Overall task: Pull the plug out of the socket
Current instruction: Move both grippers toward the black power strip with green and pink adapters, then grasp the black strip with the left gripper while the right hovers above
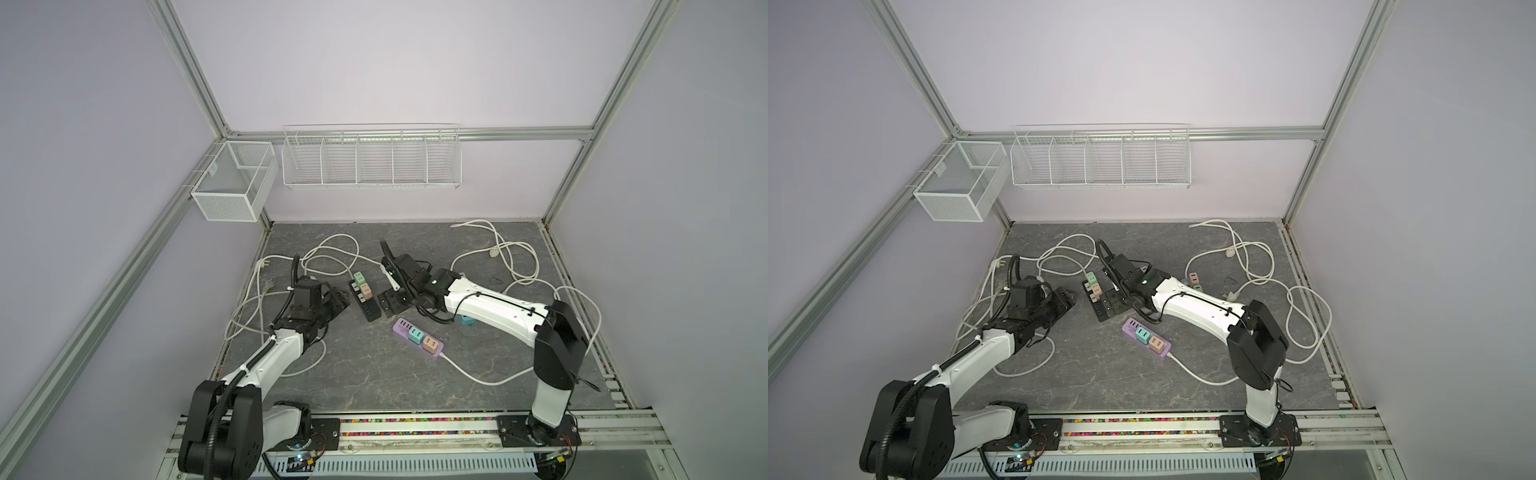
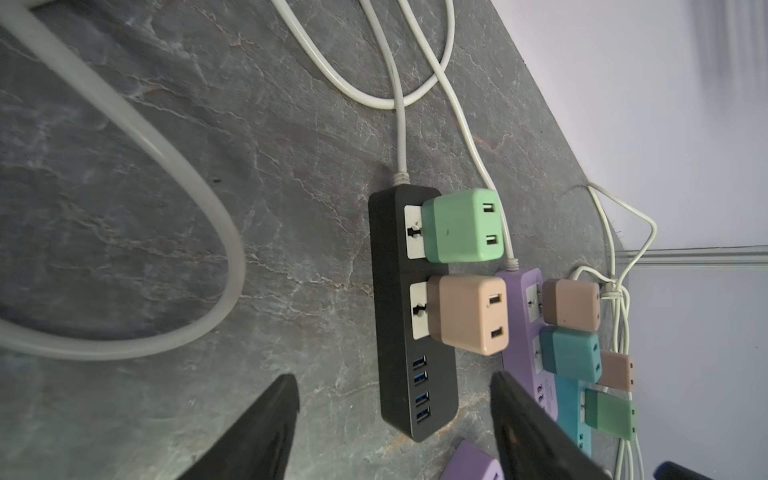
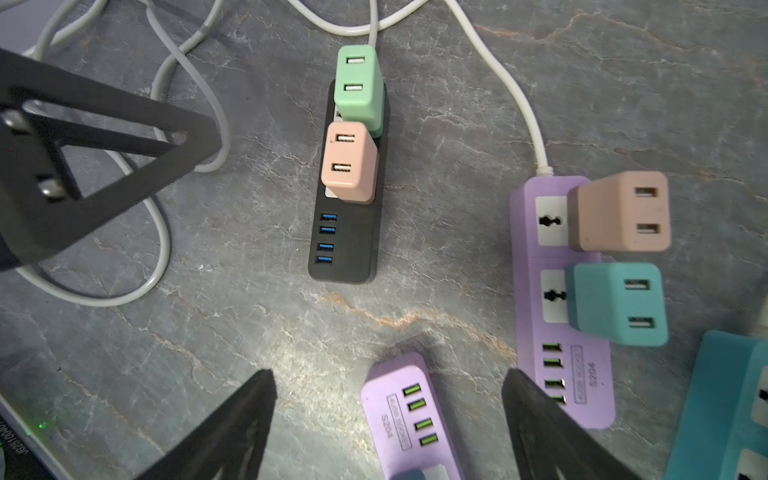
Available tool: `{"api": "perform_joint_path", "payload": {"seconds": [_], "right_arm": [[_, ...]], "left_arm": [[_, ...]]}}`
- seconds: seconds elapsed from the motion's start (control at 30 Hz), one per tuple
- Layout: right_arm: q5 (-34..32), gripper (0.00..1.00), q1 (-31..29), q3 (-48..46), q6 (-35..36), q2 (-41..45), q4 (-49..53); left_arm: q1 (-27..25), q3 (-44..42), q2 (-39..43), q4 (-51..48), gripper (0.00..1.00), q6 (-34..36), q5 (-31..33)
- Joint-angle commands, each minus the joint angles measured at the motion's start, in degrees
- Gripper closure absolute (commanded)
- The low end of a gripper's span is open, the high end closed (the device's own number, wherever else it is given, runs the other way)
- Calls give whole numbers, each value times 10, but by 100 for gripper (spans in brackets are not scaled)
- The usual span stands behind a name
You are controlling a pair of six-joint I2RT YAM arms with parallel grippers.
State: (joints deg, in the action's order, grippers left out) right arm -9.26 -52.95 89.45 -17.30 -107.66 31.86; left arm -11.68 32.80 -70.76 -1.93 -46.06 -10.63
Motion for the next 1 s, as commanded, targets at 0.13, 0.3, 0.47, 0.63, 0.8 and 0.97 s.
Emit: {"api": "perform_joint_path", "payload": {"seconds": [0.13,0.3,0.47,0.63,0.8,0.97], "right_arm": [[-21,12,-1,95,7,-83,20],[-34,9,0,123,8,-114,1],[-32,6,-1,168,17,-150,10],[-35,1,-1,193,21,-170,12],[-36,2,-1,200,28,-174,13],[-44,4,1,195,37,-170,20]], "left_arm": [[-2,39,-79,55,31,-13,-32],[-2,57,-130,85,38,-18,-42],[-2,58,-158,106,45,-21,-45],[-3,53,-178,127,51,-25,-48],[-3,57,-208,147,57,-29,-63],[-12,70,-242,171,62,-30,-90]]}}
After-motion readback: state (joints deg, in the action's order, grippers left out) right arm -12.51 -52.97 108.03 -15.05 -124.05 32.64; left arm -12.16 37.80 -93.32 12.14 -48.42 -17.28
